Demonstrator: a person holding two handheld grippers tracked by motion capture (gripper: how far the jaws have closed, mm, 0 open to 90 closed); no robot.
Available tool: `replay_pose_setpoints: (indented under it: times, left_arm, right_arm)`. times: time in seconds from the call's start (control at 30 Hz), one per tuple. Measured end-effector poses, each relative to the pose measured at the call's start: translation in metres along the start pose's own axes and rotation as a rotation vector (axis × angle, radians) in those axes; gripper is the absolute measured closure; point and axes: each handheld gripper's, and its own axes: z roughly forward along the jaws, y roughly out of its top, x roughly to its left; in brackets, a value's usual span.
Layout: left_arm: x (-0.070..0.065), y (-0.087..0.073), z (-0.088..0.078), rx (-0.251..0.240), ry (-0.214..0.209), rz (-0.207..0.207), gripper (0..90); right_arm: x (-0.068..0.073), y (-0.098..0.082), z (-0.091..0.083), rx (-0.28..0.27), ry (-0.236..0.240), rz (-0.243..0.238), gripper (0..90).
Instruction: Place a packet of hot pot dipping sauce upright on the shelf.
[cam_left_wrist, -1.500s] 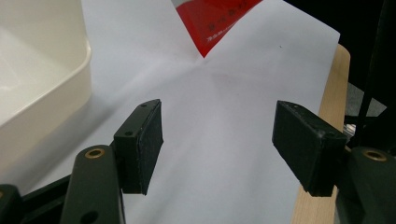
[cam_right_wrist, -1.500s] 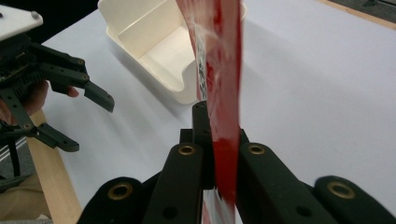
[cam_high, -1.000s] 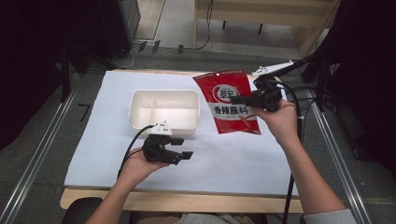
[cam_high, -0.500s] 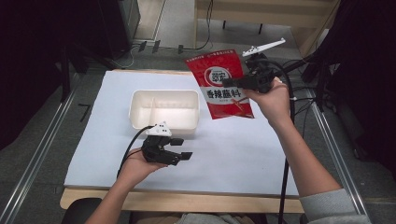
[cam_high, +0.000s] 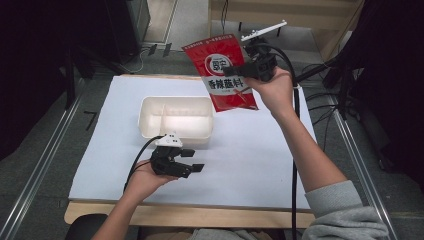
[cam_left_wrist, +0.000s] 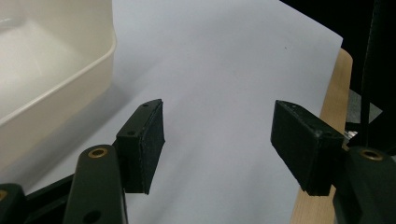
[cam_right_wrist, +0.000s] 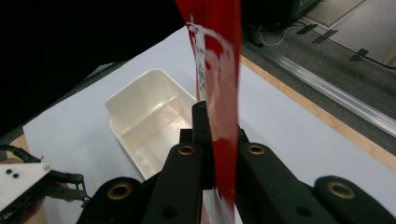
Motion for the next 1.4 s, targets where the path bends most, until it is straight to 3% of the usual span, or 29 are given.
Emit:
replay_pose_setpoints:
  times: [0.3, 0.67, 0.9, 1.4]
  left_arm:
    - [0.001, -0.003, 0.000, 0.013, -0.012, -0.018, 35.7]
    - [0.003, -0.005, -0.002, 0.010, -0.011, -0.025, 35.7]
    - [0.005, -0.006, -0.006, 0.010, -0.014, -0.037, 35.7]
    - [0.014, -0.009, -0.015, -0.007, 0.001, -0.066, 35.7]
  right_arm:
    - [0.007, 0.020, 0.023, -0.001, 0.012, -0.010, 90.0]
    - [0.017, 0.032, 0.060, 0.016, 0.031, -0.015, 90.0]
    - [0.021, 0.034, 0.085, 0.012, 0.050, 0.003, 90.0]
    - [0.026, 0.030, 0.141, 0.059, 0.029, -0.011, 90.0]
